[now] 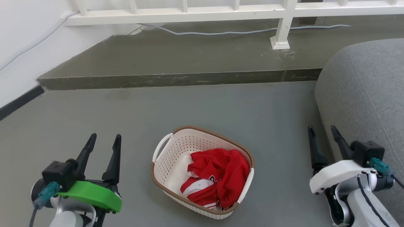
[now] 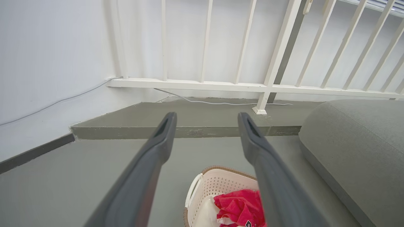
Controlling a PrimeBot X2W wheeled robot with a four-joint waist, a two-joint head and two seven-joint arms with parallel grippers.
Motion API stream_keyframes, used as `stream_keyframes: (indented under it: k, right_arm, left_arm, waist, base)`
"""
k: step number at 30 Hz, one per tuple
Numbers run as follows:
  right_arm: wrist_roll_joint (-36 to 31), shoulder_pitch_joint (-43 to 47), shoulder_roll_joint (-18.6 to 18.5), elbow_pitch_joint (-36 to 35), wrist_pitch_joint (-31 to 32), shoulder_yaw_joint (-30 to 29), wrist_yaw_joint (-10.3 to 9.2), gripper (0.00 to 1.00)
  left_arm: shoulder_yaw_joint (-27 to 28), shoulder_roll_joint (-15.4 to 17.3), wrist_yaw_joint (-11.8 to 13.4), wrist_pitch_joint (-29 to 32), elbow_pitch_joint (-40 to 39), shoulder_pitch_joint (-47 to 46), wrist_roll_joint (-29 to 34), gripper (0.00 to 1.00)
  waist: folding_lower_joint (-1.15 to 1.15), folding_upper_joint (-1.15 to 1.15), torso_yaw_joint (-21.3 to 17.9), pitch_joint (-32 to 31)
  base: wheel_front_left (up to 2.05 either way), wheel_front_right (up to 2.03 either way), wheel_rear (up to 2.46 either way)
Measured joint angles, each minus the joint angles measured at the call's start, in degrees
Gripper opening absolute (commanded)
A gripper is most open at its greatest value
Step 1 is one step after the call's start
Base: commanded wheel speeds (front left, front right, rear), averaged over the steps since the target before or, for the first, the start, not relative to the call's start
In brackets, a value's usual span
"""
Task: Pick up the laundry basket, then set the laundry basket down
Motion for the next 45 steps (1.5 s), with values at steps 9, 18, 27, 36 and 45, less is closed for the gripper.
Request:
stream_keyframes:
  k: [9, 18, 27, 36, 45]
  right_arm:
    - [-6.34, -0.57, -0.05, 0.47, -1.98, 1.27, -1.03, 1.00]
    - [-6.65, -0.76, 0.03, 0.79, -2.01, 1.08, -1.02, 1.00]
    - [-6.65, -0.80, 0.21, 0.79, -2.02, 0.85, -1.00, 1.00]
    - [-6.77, -1.72, 0.36, -0.36, -2.07, 0.66, -0.99, 1.00]
    - [-6.88, -4.19, 0.71, -2.74, -2.08, -0.20, -0.99, 1.00]
  left_arm:
    - [-1.09, 0.21, 0.52, -1.76, 1.01, -0.08, 6.21, 1.00]
    - [-0.94, 0.10, 0.76, -1.76, 2.27, -0.14, 6.19, 1.00]
    - [-0.49, -0.02, 1.04, -1.76, 3.35, -0.19, 6.19, 1.00]
    - [-0.02, -0.02, 1.09, -1.76, 3.04, -1.12, 6.21, 1.00]
    - [0.93, -0.08, 1.09, -1.76, 1.69, -3.67, 6.10, 1.00]
  waist:
    - [0.00, 0.00, -0.25, 0.34]
    - [0.00, 0.00, -0.35, 0.43]
    - [0.00, 0.00, -0.37, 0.72]
    - [0.00, 0.00, -0.38, 2.98]
    - [0.00, 0.00, -0.50, 7.98]
  base:
    - [0.00, 0.00, 0.00]
    - [0.00, 0.00, 0.00]
    - [0.00, 0.00, 0.00]
    - [0.00, 0.00, 0.00]
    - [0.00, 0.00, 0.00]
